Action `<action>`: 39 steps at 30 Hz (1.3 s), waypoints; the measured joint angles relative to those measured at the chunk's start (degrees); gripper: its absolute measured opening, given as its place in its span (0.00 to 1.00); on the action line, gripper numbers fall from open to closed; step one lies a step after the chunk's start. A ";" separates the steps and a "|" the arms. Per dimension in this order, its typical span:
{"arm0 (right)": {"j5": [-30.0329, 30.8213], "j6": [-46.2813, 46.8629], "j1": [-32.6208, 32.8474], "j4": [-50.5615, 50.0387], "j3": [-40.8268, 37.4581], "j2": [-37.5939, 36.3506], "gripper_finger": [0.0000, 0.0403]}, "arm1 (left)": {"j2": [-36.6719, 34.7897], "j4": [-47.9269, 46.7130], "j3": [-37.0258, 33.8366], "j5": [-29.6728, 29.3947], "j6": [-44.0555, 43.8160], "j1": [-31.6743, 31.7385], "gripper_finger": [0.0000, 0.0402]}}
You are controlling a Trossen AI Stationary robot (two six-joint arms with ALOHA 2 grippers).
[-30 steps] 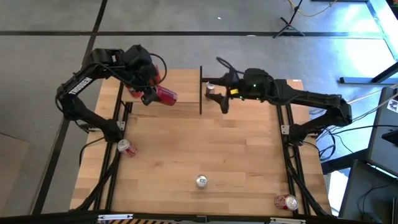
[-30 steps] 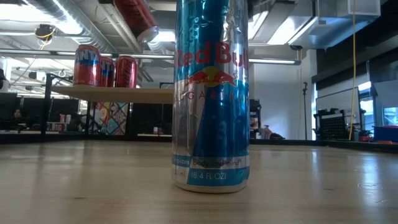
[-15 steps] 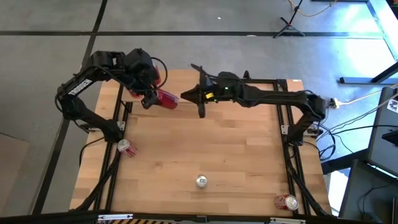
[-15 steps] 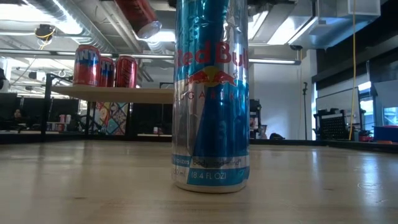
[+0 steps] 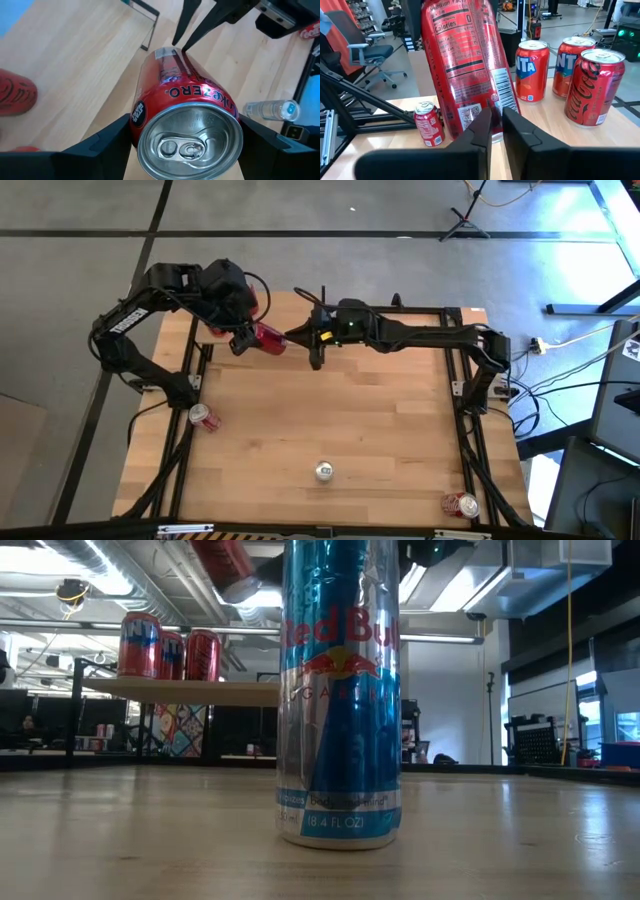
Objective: Place canned beverage on shelf
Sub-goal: Put the red black soda can on the shelf aligned with the other red black soda can
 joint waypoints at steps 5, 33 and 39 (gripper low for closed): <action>-0.22 0.37 0.09 1.33 0.00 1.13 0.06 | -0.02 0.51 0.00 -1.43 0.02 0.02 0.66; 0.04 2.57 0.78 3.94 -0.11 4.62 0.05 | 0.39 1.88 -0.02 -9.34 1.71 0.04 0.66; 0.25 -0.92 -0.10 -1.26 0.03 -0.90 0.05 | 0.40 -1.65 -0.34 -13.52 4.79 3.13 0.66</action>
